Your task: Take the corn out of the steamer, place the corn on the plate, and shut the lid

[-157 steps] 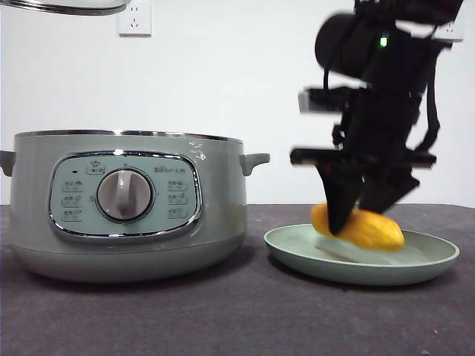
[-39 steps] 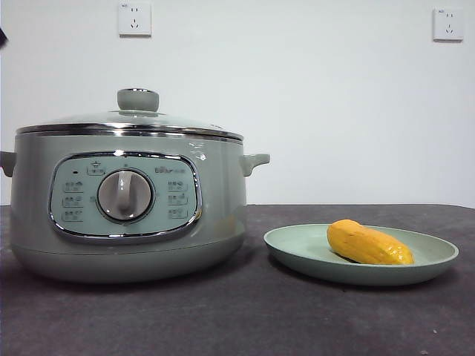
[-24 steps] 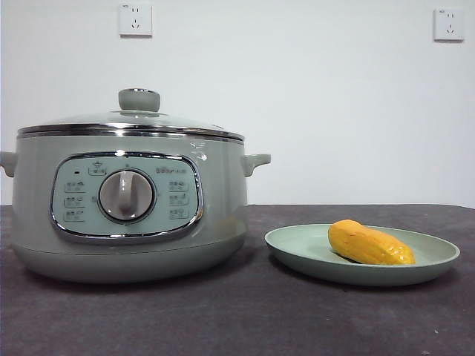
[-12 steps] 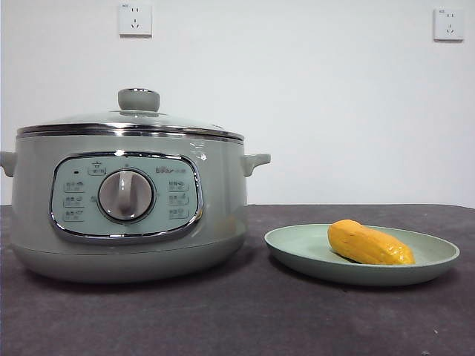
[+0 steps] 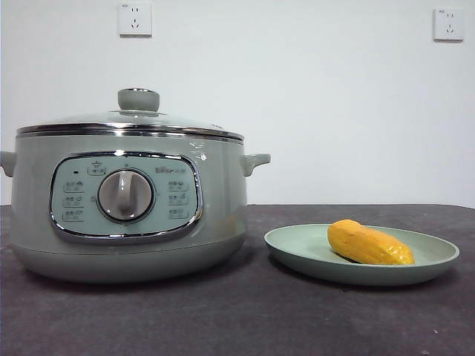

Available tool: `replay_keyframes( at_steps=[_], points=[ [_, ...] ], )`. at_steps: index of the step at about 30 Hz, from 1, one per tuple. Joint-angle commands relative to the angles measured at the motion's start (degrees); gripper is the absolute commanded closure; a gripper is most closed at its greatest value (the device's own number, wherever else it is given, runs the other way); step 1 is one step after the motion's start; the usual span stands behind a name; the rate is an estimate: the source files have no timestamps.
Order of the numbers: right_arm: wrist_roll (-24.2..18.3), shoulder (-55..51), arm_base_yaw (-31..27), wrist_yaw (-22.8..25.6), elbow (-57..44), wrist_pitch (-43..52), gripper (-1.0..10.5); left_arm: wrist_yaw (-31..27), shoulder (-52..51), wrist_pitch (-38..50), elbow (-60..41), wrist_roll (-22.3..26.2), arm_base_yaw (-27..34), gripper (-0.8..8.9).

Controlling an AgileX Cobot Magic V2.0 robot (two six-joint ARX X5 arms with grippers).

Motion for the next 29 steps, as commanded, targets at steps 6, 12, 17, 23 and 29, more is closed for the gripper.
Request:
replay_keyframes(
  at_steps=[6, 12, 17, 23, 29],
  points=[
    [0.5, 0.0, 0.1, 0.1, -0.5, 0.3, 9.4, 0.0, -0.2, 0.1, -0.8, -0.3, 0.3, 8.17],
    [0.5, 0.0, 0.1, 0.2, -0.5, 0.3, 9.4, 0.0, -0.2, 0.1, -0.8, -0.3, 0.3, 8.17],
    [0.5, 0.0, 0.1, 0.2, -0.5, 0.3, 9.4, 0.0, -0.2, 0.1, -0.8, -0.3, 0.3, 8.17],
    [0.5, 0.0, 0.1, 0.1, -0.5, 0.3, 9.4, 0.0, -0.2, 0.1, -0.8, -0.3, 0.3, 8.17],
    [-3.1, -0.7, 0.0, 0.3, -0.5, -0.1, 9.4, 0.0, -0.2, 0.1, -0.8, -0.3, 0.3, 8.17]
  ],
)
